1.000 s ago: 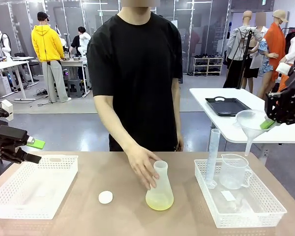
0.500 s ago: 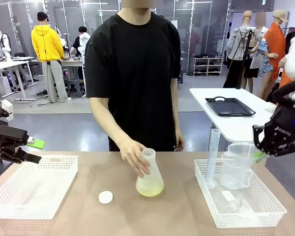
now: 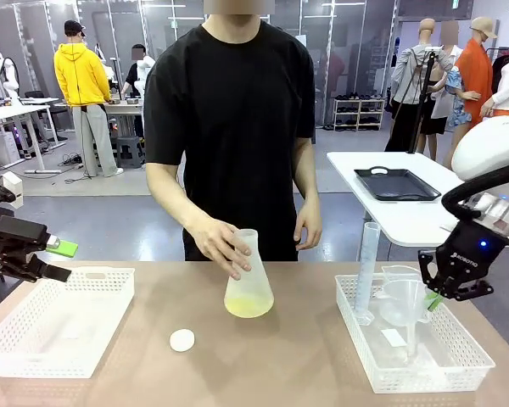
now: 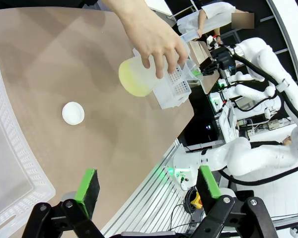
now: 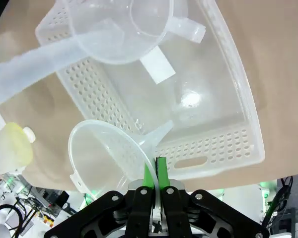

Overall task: Prepare the solutions needed for the experiment.
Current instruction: Once the solution is in the Big flask , pick up the Plastic Funnel and place it back into the right Organizing basket.

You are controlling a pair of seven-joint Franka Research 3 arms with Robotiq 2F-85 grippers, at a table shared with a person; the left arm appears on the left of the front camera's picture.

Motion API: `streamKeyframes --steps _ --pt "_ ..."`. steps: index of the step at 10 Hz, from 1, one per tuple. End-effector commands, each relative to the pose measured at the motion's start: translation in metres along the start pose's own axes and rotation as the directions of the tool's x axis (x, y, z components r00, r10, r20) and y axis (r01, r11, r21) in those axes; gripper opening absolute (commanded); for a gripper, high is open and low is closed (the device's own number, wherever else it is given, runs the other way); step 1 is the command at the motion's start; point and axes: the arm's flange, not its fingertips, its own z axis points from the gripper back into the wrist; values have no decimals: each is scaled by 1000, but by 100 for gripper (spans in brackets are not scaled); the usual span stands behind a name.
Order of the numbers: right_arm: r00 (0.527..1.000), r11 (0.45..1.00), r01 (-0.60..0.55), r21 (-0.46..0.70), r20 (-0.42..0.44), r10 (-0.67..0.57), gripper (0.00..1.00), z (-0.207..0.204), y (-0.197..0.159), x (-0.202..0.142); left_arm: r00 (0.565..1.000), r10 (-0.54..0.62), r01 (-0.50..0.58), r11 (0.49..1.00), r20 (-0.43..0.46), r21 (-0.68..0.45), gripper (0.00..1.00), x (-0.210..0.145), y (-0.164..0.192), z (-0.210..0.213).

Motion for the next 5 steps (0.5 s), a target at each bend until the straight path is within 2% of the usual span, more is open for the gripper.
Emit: streamKeyframes --steps 1,5 --pt "998 997 63 -51 1 -63 2 -8 12 12 1000 -17 17 999 17 -27 100 2 0 -2" --pt "984 977 163 -138 -42 -170 2 -30 19 18 1000 -17 17 999 17 -27 100 2 0 -2"
